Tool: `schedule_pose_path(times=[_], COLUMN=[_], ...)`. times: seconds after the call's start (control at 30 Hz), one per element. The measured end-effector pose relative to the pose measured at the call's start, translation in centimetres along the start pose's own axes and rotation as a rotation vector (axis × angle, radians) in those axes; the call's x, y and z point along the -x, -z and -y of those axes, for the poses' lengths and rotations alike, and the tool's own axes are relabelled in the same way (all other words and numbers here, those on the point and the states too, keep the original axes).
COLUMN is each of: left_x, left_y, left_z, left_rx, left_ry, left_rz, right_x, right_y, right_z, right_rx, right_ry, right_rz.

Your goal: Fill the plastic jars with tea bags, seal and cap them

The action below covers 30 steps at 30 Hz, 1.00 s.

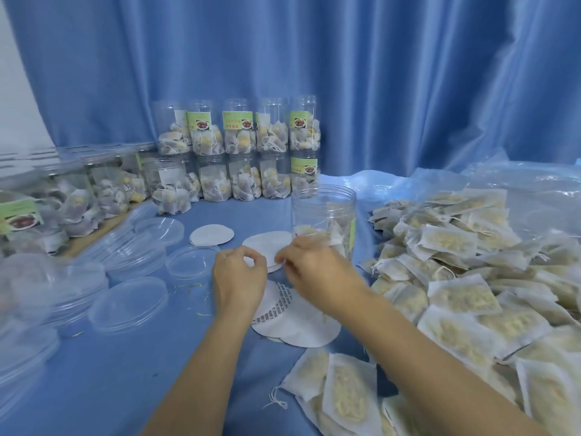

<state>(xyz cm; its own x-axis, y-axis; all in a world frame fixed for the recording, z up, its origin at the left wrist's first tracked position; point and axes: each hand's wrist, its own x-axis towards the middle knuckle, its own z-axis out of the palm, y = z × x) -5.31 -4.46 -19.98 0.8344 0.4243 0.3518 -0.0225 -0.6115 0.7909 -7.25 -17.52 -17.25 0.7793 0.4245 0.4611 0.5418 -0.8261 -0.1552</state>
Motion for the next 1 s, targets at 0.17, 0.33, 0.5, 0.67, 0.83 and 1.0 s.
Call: schedule_pose_path(times=[0.17,0.33,0.5,0.67,0.83,1.0], left_x=[-1.3,-2.3,-2.3,-2.0,-1.9,-2.6], left_y=[1.0,1.7,1.2,1.0,0.5,1.1], left_z=[1.3,3.5,4.4,4.3,3.9,2.4], left_rx=[-0.008,-0.301,-0.515,-0.653,-0.438,0.467], left_ry=[0.051,-0.034,0.057,0.065,-0.001,0.253], left_rz=[-0.07,0.003,0.14,0.023,-0.147,-0.604], right_x=[0.4,0.6,0.8,0.7,0.9,1.0], right_y=[-4.7,-5.8,-4.9,-5.4,-5.1,-5.5], right_z=[2.0,2.1,1.9,2.3,2.6,2.7], right_rx=[0.086,0.03,-0.217,-0.161,-0.11,-0.074], right_ry=[-0.066,-0.124,-0.192,-0.181,-0.221,-0.22], right_rz=[0.172,0.229,0.134,0.172,0.228,0.249])
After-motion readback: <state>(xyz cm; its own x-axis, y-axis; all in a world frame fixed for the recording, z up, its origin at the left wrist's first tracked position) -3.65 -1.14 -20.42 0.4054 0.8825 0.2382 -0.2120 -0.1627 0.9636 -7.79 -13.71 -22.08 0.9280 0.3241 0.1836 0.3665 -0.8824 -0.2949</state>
